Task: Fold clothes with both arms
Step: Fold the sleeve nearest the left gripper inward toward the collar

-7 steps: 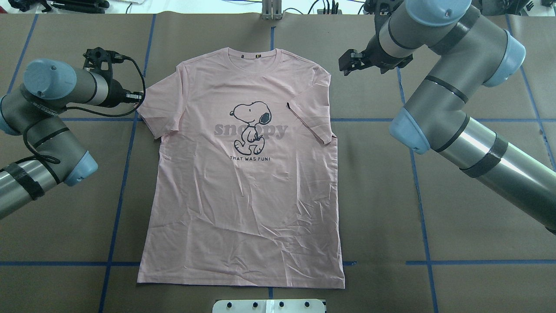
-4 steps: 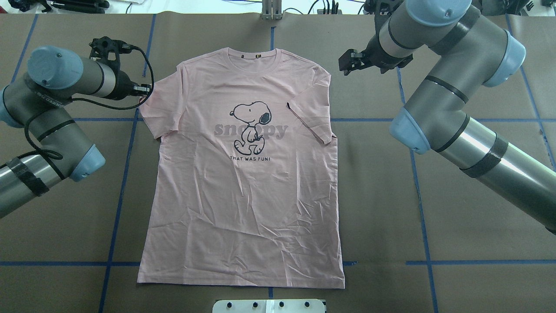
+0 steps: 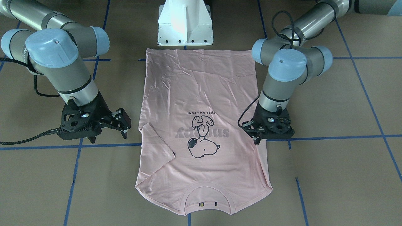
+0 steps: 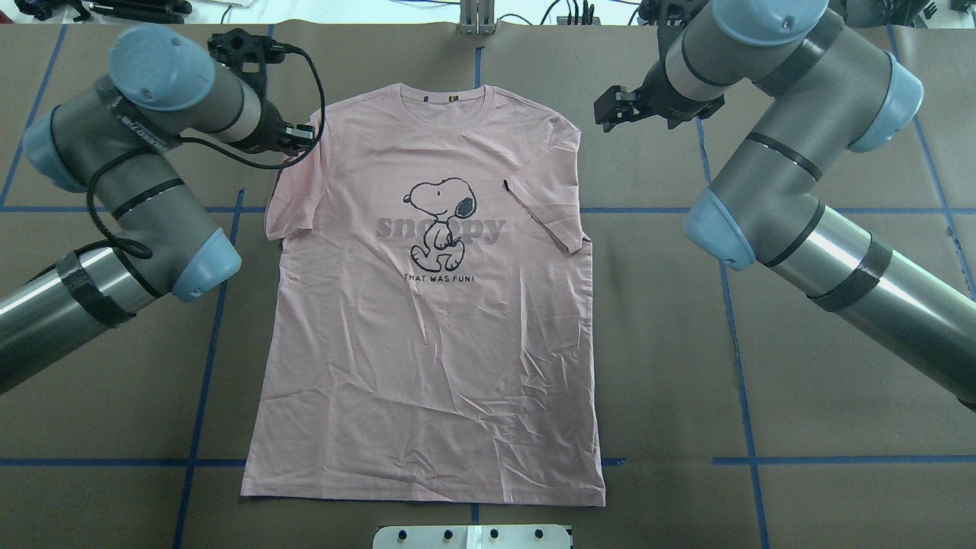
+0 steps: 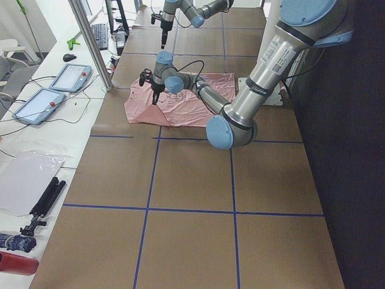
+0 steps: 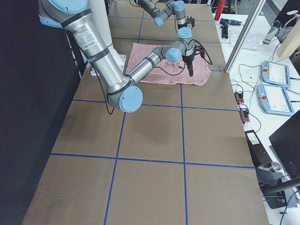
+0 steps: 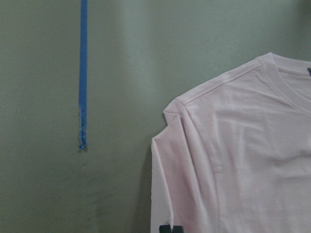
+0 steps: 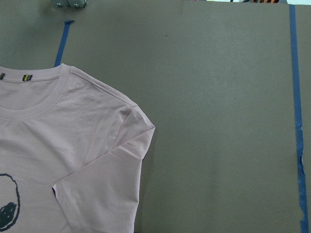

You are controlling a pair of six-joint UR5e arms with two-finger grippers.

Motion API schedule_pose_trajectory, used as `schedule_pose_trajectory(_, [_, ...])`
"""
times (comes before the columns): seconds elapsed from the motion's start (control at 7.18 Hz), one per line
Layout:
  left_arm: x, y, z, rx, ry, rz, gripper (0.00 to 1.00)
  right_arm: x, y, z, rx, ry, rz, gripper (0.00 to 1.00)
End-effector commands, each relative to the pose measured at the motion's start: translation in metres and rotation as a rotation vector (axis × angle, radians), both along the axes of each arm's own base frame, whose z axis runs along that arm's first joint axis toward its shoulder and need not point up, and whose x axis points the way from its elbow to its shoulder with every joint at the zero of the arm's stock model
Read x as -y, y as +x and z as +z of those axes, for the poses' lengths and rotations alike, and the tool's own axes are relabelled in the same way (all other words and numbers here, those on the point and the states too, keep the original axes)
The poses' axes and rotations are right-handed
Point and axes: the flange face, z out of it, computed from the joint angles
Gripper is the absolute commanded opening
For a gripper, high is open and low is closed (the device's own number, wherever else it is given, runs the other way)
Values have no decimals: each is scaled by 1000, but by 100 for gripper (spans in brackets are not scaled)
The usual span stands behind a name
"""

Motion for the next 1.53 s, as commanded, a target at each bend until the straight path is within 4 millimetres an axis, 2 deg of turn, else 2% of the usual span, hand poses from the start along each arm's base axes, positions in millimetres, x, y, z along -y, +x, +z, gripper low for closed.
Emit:
schedule_pose_trajectory(0.0, [31,54,-27,36,-52,-34,0,0,0,2,-2,-2,0,100])
schedule_pose_trajectory(0.14, [40,63,-28,46,-61,-34,0,-1,-2,2,-2,-2,-3,100])
schedule_pose_trajectory(0.28, [39,62,-26,36,-38,-24,99,-1,-2,2,-2,-2,-3,100])
schedule_pose_trajectory(0.42, [28,52,-21,-21,15,-22,100,-1,-2,1,1,-1,-4,100])
schedule_pose_trajectory(0.56, [10,35,-31,-66,60,-8,100,-3,-1,-3,10,6,-1,100])
schedule_pose_trajectory(0.7, [-10,16,-41,-95,105,11,100,-15,-7,-13,29,16,-13,100])
schedule_pose_trajectory(0.84, [-35,0,-38,-138,103,56,100,-31,-10,-20,53,9,-16,100])
schedule_pose_trajectory(0.98, [-59,-19,-44,-175,126,71,100,-64,-19,-25,98,-41,-1,100])
schedule_pose_trajectory(1.11, [-88,-27,-46,-201,147,94,100,-109,-33,-33,145,-86,25,100])
schedule_pose_trajectory(1.25, [-115,-42,-34,-212,154,109,100,-168,-63,-41,173,-106,72,100])
schedule_pose_trajectory(1.39, [-142,-56,-40,-243,167,124,100,-227,-88,-50,180,-134,93,100])
